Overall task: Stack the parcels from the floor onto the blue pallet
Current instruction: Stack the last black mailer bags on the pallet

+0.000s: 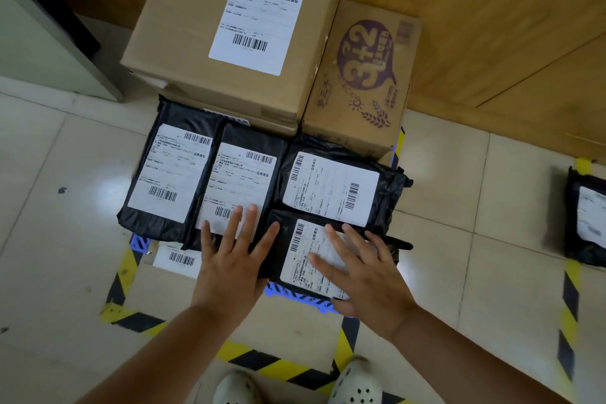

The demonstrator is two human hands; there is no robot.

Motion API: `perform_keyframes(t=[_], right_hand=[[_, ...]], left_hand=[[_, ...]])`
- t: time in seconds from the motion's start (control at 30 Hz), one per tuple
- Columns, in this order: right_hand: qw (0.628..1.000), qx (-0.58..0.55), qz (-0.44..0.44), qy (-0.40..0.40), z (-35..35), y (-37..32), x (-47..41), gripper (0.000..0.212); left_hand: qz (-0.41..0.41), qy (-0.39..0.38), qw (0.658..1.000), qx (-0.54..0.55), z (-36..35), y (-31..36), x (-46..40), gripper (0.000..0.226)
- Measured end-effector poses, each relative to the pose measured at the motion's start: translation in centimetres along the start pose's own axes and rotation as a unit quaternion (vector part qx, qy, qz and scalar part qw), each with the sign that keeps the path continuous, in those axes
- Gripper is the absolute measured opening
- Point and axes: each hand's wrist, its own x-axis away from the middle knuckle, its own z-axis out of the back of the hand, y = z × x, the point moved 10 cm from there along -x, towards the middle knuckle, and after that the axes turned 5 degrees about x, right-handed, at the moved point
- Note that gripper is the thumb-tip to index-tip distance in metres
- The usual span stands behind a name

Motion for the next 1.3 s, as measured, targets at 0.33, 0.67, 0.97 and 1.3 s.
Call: perform_keyframes(t=[0.33,0.67,0.97,1.3], right_hand=[[0.995,-0.062,0.002,-0.076,-0.9,0.2,0.2,0.112],[0.954,-0.212,-0.175,-0.119,8.8,2.9,4.6,0.088],[0.891,-0.325,-0.316,-0.036,25.3,4.2,13.8,0.073],[0.748,-0.464,-0.468,0.081,38.7,0.8,28.3,0.047]], left_hand=[[0.028,-0.119,0.992,-0.004,0.3,0.1,-0.9,0.113],[0.038,-0.160,0.985,0.047,11.8,2.7,2.5,0.069],[0.030,-0.085,0.992,0.087,27.6,7.5,7.8,0.068],[-0.031,0.026,0.983,0.177,43.9,11.5,17.3,0.054]])
